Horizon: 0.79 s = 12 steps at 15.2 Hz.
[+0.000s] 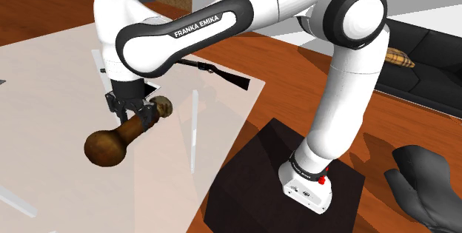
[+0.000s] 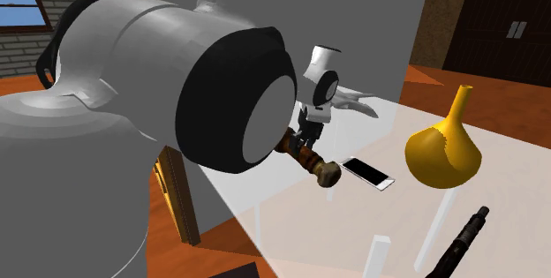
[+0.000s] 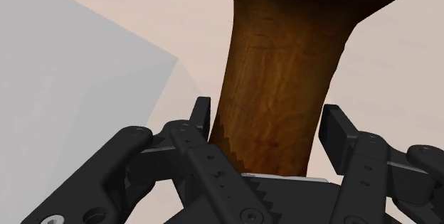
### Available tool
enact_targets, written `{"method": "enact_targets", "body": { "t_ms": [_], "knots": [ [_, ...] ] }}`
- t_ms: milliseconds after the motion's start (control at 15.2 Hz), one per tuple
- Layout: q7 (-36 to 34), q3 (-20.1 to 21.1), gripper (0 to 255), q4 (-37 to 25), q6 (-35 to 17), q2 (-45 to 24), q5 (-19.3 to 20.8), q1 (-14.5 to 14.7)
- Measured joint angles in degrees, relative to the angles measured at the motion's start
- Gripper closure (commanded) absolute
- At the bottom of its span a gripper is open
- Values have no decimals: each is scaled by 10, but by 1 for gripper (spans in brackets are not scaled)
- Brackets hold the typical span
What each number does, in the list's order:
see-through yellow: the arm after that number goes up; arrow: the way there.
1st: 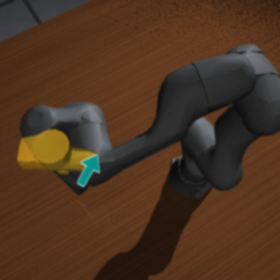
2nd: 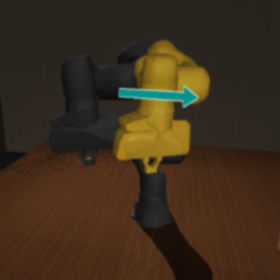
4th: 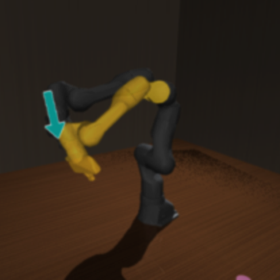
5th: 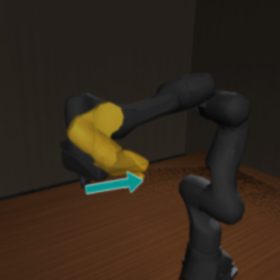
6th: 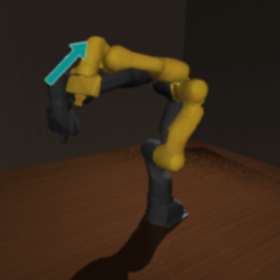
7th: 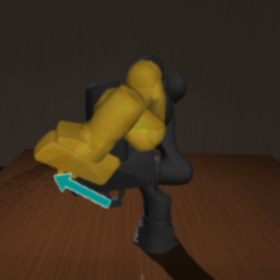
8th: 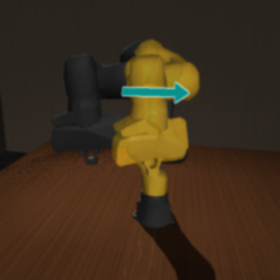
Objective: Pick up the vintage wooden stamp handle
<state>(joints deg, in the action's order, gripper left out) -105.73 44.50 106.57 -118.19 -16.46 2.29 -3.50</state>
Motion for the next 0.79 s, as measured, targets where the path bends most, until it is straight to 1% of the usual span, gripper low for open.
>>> {"method": "enact_targets", "body": {
  "t_ms": [330,792],
  "knots": [
    [0,0,255,0,0,0,0,0],
    [4,5,255,-28,41,16,-12,-5]
  ]
}}
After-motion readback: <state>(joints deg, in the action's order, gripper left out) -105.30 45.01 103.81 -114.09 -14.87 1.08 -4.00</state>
